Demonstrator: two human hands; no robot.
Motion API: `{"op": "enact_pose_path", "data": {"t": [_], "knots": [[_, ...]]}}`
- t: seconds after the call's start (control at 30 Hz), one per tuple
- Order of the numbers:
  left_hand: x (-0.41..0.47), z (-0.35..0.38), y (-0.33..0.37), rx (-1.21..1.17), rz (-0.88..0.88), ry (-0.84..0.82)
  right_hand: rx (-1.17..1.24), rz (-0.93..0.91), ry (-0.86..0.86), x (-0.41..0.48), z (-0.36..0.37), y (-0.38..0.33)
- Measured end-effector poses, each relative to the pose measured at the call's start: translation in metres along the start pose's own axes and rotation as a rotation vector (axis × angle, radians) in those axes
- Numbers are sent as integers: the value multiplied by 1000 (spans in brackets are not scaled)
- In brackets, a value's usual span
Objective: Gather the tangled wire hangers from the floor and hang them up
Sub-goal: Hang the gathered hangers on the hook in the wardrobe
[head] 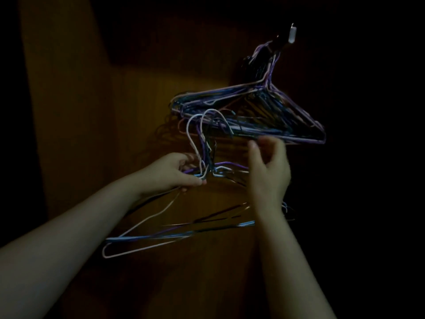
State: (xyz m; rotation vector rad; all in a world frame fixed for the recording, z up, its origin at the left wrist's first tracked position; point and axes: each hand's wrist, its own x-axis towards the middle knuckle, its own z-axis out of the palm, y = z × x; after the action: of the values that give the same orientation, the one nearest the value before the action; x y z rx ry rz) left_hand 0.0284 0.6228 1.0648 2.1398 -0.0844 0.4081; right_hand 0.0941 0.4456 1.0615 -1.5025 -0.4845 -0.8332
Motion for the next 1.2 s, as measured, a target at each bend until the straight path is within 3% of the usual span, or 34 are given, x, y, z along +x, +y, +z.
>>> {"op": "enact_pose_path", "data": {"t": [0.17,0.27,0.5,1.07,1.2], "knots": [[-38,31,-3,-158,3,-38,-56,162,-314,-81,-2,-4],[-54,45,-7,-185,-19,-21,-153,231,-378,-103,-8,-5],[-79,68,-5,-255,-82,-25,-284,224,-334,-126,-27,-6],[-81,80,-7,-373,-150,27,-199,223,-274,-133,-39,1],[-75,77,-14,-370,-128,63,-205,237,-172,-128,-45,7]]}}
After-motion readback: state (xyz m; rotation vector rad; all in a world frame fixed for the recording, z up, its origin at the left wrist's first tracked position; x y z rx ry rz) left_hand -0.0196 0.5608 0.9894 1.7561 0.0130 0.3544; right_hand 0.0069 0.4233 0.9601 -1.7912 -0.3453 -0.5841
